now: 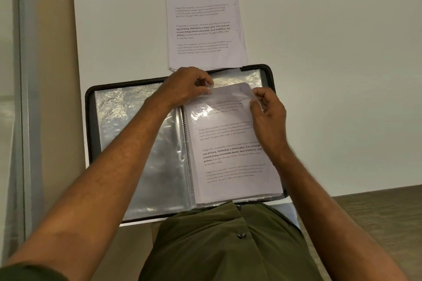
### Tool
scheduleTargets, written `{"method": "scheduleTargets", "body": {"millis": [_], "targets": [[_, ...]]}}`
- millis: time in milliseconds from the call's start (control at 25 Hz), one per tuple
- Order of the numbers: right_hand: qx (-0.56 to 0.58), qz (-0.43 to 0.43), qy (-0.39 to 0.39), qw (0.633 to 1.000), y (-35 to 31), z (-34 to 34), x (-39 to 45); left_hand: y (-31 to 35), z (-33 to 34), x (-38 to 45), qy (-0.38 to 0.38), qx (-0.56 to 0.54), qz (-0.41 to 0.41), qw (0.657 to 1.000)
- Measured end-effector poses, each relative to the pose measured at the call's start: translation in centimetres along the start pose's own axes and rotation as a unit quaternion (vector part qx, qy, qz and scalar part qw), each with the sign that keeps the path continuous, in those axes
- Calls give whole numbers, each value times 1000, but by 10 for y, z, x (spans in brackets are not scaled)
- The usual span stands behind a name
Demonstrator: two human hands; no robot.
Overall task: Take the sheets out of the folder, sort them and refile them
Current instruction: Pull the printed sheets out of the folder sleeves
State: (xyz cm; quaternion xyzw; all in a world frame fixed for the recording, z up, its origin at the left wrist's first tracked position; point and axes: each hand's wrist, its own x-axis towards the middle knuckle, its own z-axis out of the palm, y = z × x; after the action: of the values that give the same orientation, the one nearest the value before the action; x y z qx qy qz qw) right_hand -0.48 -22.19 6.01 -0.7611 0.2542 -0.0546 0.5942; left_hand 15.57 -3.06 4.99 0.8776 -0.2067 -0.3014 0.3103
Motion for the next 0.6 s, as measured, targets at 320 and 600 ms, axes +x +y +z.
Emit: {"method": "scheduleTargets", "body": {"millis": [320,600], "targets": [[-11,-8,-16,1000,3,-5,3,9,3,2,42,41,34,998],[-18,54,-66,996,9,-12,2,15,-2,17,189,-69,-51,978]]}}
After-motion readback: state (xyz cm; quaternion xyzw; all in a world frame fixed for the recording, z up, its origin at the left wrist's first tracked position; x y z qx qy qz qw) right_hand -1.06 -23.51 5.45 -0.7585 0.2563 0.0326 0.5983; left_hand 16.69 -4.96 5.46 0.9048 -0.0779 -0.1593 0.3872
